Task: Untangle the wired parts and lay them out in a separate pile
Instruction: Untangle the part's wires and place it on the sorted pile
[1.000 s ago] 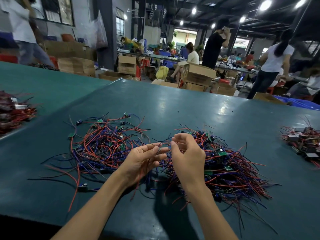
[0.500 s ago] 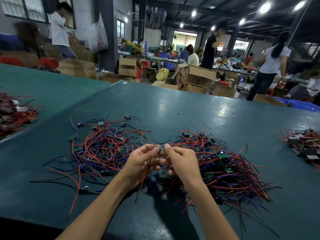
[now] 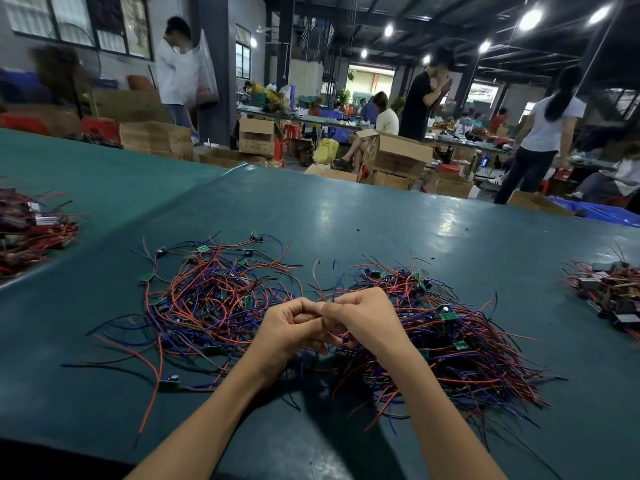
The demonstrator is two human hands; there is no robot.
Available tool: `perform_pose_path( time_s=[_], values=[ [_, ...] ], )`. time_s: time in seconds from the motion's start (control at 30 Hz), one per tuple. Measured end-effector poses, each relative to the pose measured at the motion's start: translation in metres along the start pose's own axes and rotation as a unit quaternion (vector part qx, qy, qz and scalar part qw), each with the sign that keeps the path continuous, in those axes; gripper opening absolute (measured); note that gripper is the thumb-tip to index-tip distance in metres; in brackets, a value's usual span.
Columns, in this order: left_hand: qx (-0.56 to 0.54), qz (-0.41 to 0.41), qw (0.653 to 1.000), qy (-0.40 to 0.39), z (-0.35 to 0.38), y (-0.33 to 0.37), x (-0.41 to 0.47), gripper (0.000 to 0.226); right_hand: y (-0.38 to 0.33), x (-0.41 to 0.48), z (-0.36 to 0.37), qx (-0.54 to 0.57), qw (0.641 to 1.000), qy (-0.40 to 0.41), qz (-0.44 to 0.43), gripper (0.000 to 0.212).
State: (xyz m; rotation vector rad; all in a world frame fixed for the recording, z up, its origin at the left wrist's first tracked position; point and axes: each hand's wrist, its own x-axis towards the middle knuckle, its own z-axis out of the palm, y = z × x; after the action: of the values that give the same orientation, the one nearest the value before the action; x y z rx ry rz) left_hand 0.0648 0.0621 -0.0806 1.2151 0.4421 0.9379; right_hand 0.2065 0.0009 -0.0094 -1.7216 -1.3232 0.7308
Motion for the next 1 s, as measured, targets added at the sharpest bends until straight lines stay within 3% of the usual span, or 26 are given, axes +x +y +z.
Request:
perform_pose_path(
  time_s=[0.07, 0.13, 0.27, 0.4, 0.53, 0.7, 0.9, 1.0],
  values=[
    [0.009, 0.005, 1.000, 0.004, 0.000, 0.000, 0.000, 0.055, 0.000, 0.002, 0.002, -0.035, 0.999, 0.014, -0.014, 0.032],
    [-0.005, 0.009, 1.000, 0.004, 0.000, 0.002, 0.000, 0.038, 0.000, 0.003, 0.003, -0.035, 0.999, 0.034, -0.020, 0.031],
    [-0.058, -0.012, 0.998, 0.003, -0.003, 0.003, 0.001, 0.016, 0.003, 0.002, 0.005, 0.134, 0.991, 0.023, 0.019, 0.032],
    [-0.066, -0.043, 0.997, -0.011, -0.004, 0.003, 0.001, 0.015, 0.004, 0.001, 0.002, 0.211, 0.975, 0.035, 0.054, 0.025],
    [-0.024, -0.033, 0.999, -0.002, -0.001, 0.001, 0.002, 0.031, 0.006, -0.001, 0.003, 0.221, 0.973, 0.011, 0.061, 0.018],
    [0.000, -0.007, 1.000, -0.024, -0.002, -0.005, 0.002, 0.021, 0.010, -0.002, 0.003, 0.243, 0.968, 0.013, 0.054, 0.020],
    [0.048, 0.060, 0.993, 0.090, -0.006, -0.007, 0.007, 0.018, 0.010, -0.003, 0.008, 0.265, 0.962, 0.068, 0.003, 0.015],
    [0.089, 0.074, 0.990, 0.083, -0.007, -0.010, 0.006, 0.011, 0.010, -0.003, 0.010, 0.285, 0.954, 0.088, -0.001, 0.016]
  ],
)
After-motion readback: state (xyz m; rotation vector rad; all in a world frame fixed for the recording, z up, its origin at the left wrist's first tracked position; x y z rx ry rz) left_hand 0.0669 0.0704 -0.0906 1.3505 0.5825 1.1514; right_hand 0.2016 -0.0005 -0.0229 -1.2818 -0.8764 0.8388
